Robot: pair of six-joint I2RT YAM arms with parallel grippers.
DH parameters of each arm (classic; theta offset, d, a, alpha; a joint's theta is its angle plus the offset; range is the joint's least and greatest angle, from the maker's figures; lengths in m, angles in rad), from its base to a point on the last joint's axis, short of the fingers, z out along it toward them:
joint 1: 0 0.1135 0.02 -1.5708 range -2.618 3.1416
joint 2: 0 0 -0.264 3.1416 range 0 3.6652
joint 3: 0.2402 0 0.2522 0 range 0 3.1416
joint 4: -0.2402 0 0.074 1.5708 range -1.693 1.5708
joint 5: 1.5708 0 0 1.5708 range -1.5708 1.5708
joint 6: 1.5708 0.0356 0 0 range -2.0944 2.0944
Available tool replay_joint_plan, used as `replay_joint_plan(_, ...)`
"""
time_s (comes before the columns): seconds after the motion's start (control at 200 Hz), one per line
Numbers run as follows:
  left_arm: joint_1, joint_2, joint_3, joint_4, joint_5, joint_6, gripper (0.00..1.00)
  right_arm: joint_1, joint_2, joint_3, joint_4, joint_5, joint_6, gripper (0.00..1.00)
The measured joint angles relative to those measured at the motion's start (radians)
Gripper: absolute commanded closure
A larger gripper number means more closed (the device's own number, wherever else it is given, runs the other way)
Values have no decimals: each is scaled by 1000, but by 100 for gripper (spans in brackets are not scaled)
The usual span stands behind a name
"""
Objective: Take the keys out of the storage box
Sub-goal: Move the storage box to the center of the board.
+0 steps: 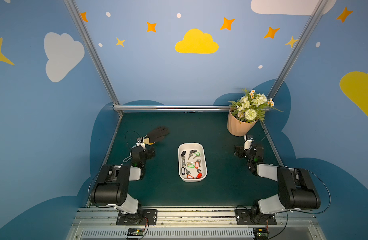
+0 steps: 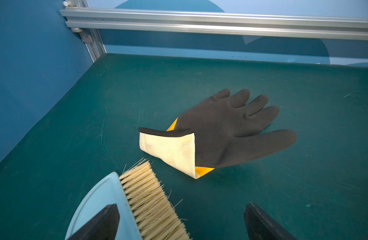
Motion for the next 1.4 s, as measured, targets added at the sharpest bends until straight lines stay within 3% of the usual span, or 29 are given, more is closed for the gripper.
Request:
replay_joint_plan(0.205,0,-34,-1,-25,0,0,0,-8,-48,3,-50,35,32,2)
replay_joint_plan(0.315,-7,-231,4,-155,0,-6,0,-16,-196,40,-199,56,73,2)
replay_joint_plan(0.43,-19,-458,80,-328,7,-94,0,-19,-365,140,-362,56,143,2)
replay_joint_plan(0.586,-45,-565,269,-605,48,-274,0,-21,-510,203,-476,-41,253,2)
replay_joint_plan(0.731,-131,-533,383,-836,142,-425,1,-6,-557,237,-653,-140,359,2)
replay_joint_plan(0.931,-317,-378,403,-1006,280,-560,6,52,-556,288,-845,-254,437,2)
replay_joint_plan(1.161,-441,-203,443,-1079,322,-587,13,152,-516,293,-924,-294,466,3)
replay_joint_plan(1.402,-472,-54,500,-1083,336,-584,34,175,-483,329,-951,-292,470,3)
